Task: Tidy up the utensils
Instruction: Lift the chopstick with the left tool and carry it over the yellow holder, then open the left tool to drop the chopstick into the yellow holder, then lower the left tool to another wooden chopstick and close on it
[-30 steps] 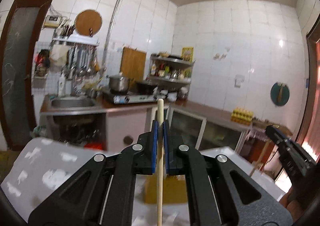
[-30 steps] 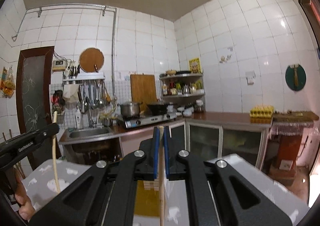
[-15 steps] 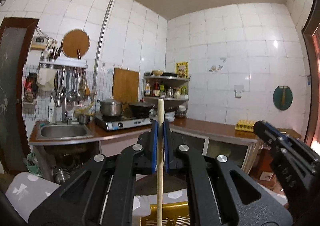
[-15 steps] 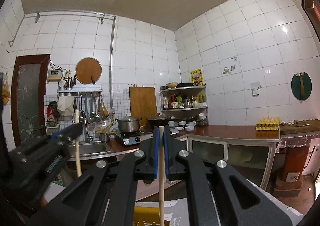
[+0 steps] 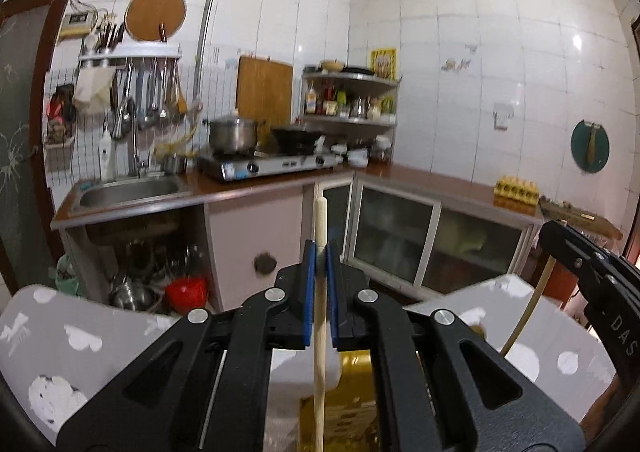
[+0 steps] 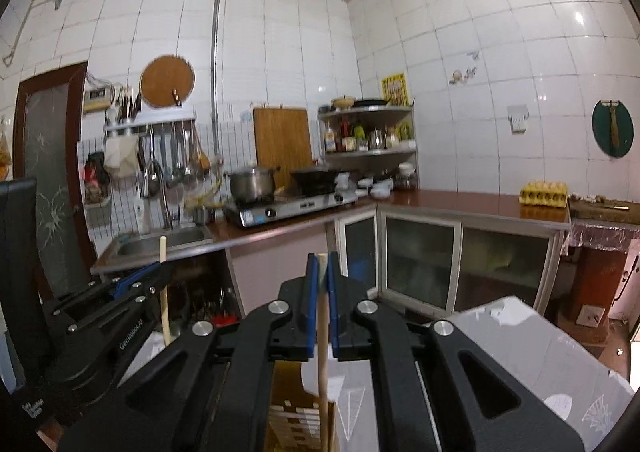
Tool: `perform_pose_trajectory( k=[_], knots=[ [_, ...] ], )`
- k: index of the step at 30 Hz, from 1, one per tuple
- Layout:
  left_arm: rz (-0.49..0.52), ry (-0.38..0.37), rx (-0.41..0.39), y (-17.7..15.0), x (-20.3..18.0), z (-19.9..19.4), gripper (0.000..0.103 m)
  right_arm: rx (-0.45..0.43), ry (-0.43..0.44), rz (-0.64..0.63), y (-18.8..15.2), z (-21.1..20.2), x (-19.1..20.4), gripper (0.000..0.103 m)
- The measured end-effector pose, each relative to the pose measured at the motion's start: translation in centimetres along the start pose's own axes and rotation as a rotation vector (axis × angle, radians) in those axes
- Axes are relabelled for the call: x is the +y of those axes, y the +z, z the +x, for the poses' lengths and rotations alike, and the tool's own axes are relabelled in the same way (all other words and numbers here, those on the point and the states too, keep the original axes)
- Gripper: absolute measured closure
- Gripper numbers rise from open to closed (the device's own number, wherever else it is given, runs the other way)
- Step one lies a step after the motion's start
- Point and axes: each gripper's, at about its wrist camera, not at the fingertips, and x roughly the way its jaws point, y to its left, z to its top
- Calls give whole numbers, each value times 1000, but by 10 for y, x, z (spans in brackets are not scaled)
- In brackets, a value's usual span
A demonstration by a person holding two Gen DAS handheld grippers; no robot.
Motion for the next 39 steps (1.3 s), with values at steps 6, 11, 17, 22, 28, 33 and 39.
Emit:
perform_pose_trajectory(
  k=[6, 11, 17, 22, 28, 33, 39],
  knots=[
    [-9, 18, 11, 2, 13, -26, 72, 70, -16, 10, -1, -10, -12, 83],
    [-49, 45, -60, 26, 34, -96, 30, 41, -74, 21, 19, -57, -33, 41],
    [12, 157, -127, 31, 39, -178, 5, 61, -127, -14, 22, -121, -45, 26],
    [42, 167, -51, 11, 37, -211, 5, 97, -139, -57, 4, -159, -41, 9],
    [-56, 140, 55, -32, 50, -230, 5, 188, -161, -50, -28, -180, -42, 6],
    [-29, 185, 171, -70, 53, -222, 5, 266, -205, -14, -69, -184, -52, 6],
    [12, 156, 292, -116, 42, -208, 5, 374, -242, -5, -119, -180, -55, 6]
  ],
)
